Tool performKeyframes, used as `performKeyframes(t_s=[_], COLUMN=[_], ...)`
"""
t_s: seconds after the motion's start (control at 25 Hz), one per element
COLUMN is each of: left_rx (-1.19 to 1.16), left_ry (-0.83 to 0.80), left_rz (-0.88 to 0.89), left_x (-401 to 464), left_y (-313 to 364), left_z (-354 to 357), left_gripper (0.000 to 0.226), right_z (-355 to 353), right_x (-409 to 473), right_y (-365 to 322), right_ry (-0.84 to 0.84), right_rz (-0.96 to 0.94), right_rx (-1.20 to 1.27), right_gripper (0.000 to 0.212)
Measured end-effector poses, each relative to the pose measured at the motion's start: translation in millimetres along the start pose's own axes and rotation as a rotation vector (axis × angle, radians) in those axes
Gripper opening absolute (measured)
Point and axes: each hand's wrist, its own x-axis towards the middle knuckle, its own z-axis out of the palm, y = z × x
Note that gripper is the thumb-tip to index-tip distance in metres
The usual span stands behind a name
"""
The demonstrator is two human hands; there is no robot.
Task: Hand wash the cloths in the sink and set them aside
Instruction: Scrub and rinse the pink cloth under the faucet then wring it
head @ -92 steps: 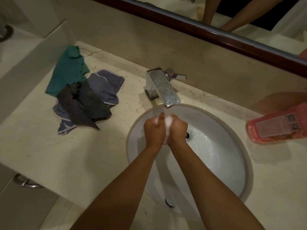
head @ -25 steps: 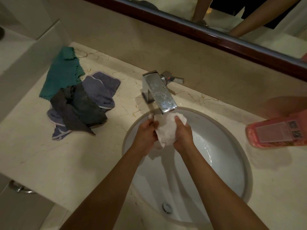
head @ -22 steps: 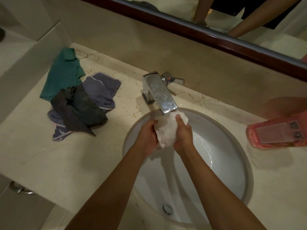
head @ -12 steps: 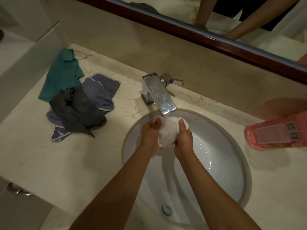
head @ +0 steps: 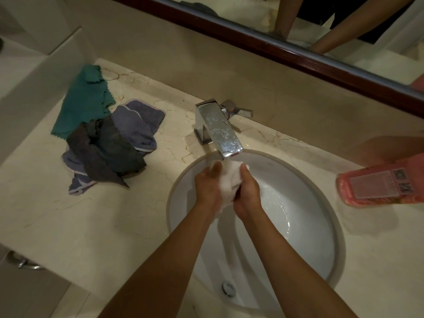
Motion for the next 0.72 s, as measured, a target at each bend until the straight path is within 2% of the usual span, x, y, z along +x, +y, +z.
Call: performKeyframes(t_s=[0.12,0.32,0.52,0.6,0.72], left_rx=[-0.008,0.049,0.072,0.082,0.024], left_ry=[0.035,0.137,-0.002,-0.009,-0.144], left_rz=[0.035,-0.026,-0.105,-0.103,-0.156], left_x=[2,1,-4,-9,-10], left_y=[3,8,20,22,24], left_z=[-5,-8,-5,-4,-8], left_gripper=[0.034,0.048,0.051,0.047,0.054], right_z=[5,12,8,10,15], right_x=[-1,-4,-12,-16,-19], right_y=[4,7,7,9,8], right_ry=[0.009,0.024,-0.092,-0.148,-0.144], right_rz=[0.022,-0.095,-0.238,-0.229,-0.195], right_rx=[-0.015,-0.077,-0.247,-0.281,-0.326], right_gripper=[0.032,0.016,0.028,0.028,0.032])
